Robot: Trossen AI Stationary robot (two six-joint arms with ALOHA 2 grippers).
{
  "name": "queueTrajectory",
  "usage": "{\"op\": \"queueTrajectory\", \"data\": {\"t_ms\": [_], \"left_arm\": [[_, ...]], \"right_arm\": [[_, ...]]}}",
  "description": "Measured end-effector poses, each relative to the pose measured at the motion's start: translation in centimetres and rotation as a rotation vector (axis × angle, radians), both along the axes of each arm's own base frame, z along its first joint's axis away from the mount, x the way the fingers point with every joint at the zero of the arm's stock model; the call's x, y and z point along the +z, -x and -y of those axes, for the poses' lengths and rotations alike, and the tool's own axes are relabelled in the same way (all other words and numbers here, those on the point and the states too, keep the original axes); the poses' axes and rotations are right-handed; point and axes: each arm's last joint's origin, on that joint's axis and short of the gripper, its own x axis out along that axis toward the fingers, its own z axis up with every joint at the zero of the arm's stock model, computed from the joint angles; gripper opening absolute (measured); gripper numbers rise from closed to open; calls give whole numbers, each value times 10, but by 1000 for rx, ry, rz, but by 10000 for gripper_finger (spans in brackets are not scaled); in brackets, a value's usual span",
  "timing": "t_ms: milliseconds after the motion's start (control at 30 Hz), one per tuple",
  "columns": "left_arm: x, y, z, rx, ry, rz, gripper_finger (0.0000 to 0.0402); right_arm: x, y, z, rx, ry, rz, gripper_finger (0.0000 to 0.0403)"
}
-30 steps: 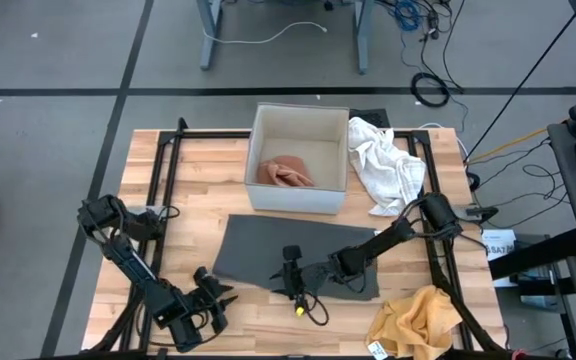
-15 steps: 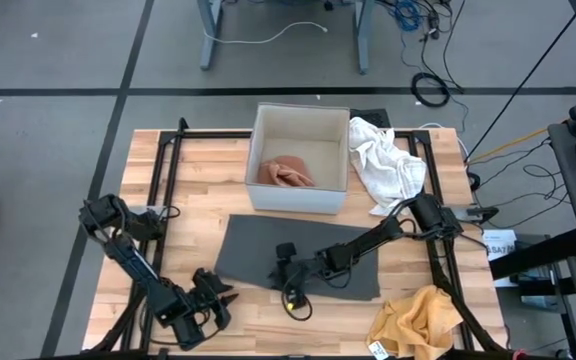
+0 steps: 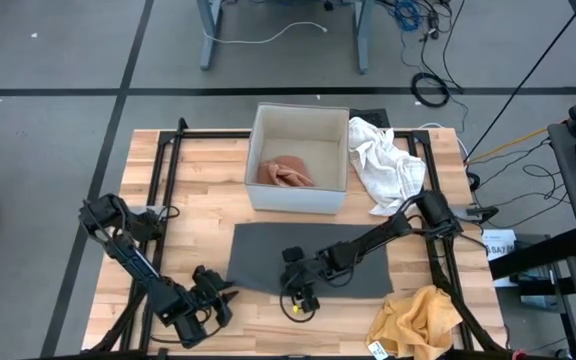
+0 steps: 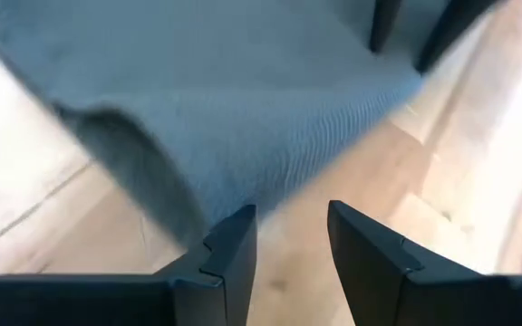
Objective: Fold towel
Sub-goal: Fold the gray towel
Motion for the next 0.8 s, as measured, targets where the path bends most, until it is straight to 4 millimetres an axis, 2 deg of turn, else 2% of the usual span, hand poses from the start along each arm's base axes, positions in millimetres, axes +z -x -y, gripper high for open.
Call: {"op": "queueTrajectory", "data": {"t_ms": [133, 233, 300, 533, 667, 800], "left_arm": [[0, 10, 8, -49, -1, 1, 144], [0, 17, 12, -79, -5, -2, 144], [0, 20, 13, -88, -12, -6, 144], [0, 18, 11, -112, -54, -23, 144], [0, 18, 11, -118, -65, -28, 144], [0, 18, 11, -132, -79, -32, 144]], "right_arm": [[18, 4, -2, -2, -5, 37, 150], [37, -4, -6, -21, 2, 206, 151], [43, -10, -8, -23, 7, 312, 151], [39, -32, -2, -84, -50, 567, 151], [23, -38, 6, -113, -58, 562, 151], [20, -45, 10, -130, -64, 572, 151]]}}
